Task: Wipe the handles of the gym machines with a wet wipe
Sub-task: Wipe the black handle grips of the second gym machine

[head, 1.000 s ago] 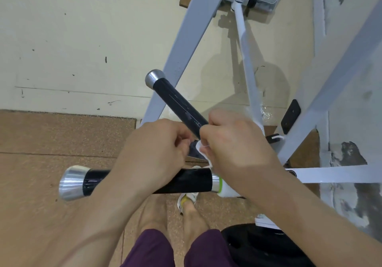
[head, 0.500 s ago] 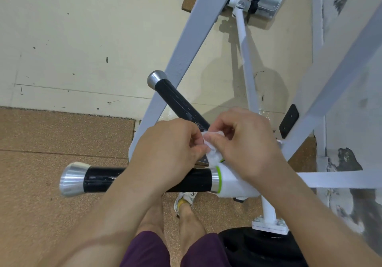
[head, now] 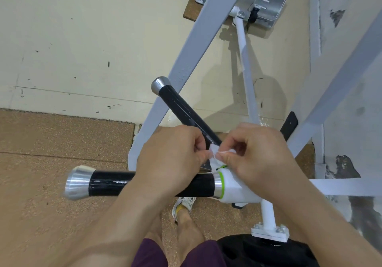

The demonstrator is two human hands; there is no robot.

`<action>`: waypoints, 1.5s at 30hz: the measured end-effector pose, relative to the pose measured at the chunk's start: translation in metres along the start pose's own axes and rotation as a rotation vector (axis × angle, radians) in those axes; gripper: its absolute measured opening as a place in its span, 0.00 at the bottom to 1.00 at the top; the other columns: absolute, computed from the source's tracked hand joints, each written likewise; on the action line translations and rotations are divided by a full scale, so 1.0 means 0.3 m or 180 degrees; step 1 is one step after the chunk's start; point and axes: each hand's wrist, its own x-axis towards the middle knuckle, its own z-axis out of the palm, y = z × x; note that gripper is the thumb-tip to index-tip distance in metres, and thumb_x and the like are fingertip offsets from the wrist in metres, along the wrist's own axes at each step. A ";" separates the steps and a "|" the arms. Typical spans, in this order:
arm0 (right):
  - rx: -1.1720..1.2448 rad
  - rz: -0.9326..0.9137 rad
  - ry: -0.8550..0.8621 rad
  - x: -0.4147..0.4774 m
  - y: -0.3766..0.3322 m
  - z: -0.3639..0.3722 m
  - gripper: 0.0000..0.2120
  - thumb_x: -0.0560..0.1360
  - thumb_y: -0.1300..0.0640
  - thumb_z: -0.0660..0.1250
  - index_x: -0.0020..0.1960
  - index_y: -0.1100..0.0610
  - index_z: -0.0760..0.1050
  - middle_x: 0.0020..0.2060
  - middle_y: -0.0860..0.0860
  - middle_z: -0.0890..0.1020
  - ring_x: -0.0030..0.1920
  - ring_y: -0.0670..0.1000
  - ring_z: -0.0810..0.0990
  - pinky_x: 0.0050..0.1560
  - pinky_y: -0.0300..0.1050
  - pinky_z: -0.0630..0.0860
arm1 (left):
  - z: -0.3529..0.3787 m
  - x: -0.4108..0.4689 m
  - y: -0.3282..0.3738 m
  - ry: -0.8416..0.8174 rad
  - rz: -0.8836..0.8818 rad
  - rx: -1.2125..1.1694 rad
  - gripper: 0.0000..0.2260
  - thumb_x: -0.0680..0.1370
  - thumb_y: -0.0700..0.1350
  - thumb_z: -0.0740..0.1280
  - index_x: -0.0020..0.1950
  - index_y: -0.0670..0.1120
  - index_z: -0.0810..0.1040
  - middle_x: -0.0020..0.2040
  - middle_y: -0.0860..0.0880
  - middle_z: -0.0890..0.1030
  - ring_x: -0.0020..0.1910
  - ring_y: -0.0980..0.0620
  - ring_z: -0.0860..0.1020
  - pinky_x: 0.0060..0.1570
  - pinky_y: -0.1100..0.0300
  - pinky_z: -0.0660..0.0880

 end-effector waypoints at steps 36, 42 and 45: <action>-0.0429 -0.0559 0.0367 0.064 -0.024 0.044 0.07 0.67 0.54 0.76 0.36 0.54 0.78 0.34 0.46 0.77 0.34 0.50 0.75 0.33 0.43 0.71 | -0.060 0.113 -0.080 0.0080 -0.0088 -0.0187 0.11 0.73 0.55 0.71 0.47 0.52 0.72 0.40 0.55 0.77 0.41 0.55 0.76 0.35 0.65 0.66; -0.0323 -0.0563 0.0031 0.102 -0.041 0.053 0.03 0.72 0.59 0.71 0.45 0.54 0.82 0.40 0.49 0.81 0.41 0.51 0.78 0.42 0.48 0.75 | -0.093 0.121 -0.120 -0.0090 -0.0295 -0.0770 0.05 0.75 0.43 0.68 0.44 0.54 0.77 0.41 0.58 0.80 0.44 0.57 0.79 0.42 0.63 0.74; -0.0354 -0.0843 -0.0030 0.047 -0.013 0.019 0.04 0.69 0.61 0.72 0.37 0.53 0.82 0.34 0.45 0.80 0.34 0.48 0.76 0.33 0.48 0.76 | -0.111 0.122 -0.124 -0.0237 -0.0275 -0.0936 0.07 0.75 0.41 0.66 0.48 0.54 0.76 0.43 0.56 0.81 0.45 0.55 0.81 0.47 0.56 0.77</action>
